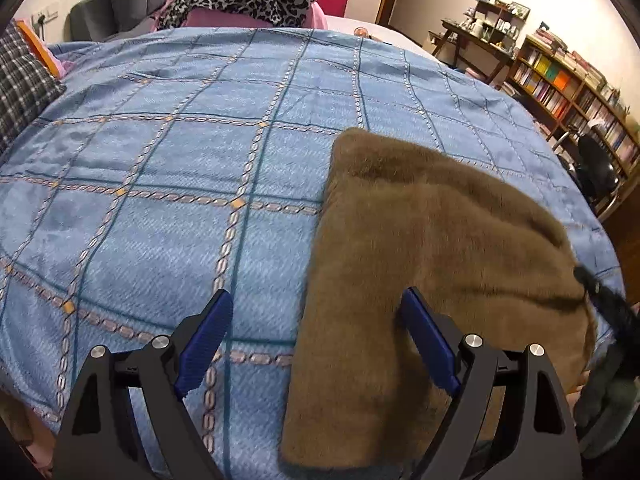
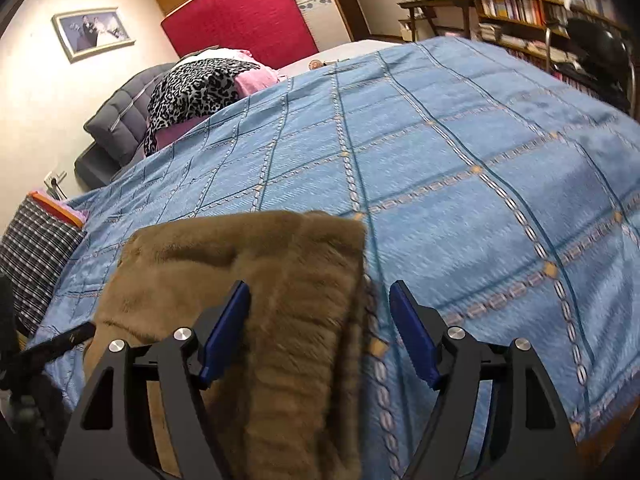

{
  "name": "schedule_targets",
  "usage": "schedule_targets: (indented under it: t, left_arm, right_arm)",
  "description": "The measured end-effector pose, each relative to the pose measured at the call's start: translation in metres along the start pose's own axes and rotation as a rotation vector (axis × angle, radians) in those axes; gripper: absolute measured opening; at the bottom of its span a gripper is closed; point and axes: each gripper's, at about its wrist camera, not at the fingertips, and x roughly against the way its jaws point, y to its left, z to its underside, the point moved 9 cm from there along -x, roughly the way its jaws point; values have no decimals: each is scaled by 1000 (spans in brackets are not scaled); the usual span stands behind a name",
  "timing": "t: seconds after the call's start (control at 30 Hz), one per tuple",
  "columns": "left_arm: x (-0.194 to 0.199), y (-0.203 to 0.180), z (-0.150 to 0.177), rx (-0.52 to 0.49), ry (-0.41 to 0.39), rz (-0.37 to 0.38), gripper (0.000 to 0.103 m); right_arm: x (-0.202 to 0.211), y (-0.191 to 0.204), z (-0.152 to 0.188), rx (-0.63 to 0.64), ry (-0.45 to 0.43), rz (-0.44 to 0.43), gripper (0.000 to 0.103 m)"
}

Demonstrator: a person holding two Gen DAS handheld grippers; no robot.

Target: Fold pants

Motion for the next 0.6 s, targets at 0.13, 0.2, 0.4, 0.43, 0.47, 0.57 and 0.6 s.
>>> schedule_targets:
  t: [0.13,0.2,0.4,0.43,0.47,0.57,0.6]
  left_arm:
    - [-10,-10,-13,5,32,63,85]
    - [-17,-15,-18,-3,51,93,85]
    - [-33,-15,-20,-1,89,155,86]
    - [-35,-14,-20,-1,94,168,88]
    - [-38,-13,-19,2,101,176,90]
    - [-43,-9,-17,13,113,220,93]
    - [-46,-8,-16,25,125,237,94]
  right_arm:
    - [1,-7,10,-55,43,-66,81]
    - [-4,-9,16,-94,72,-104,82]
    - [-16,-15,28,-232,159,-252,86]
    - [-15,-14,29,-229,168,-266,86]
    - [-15,-13,30,-226,175,-272,86]
    - [-18,-9,32,-215,185,-289,87]
    - [-18,-7,33,-201,188,-290,87]
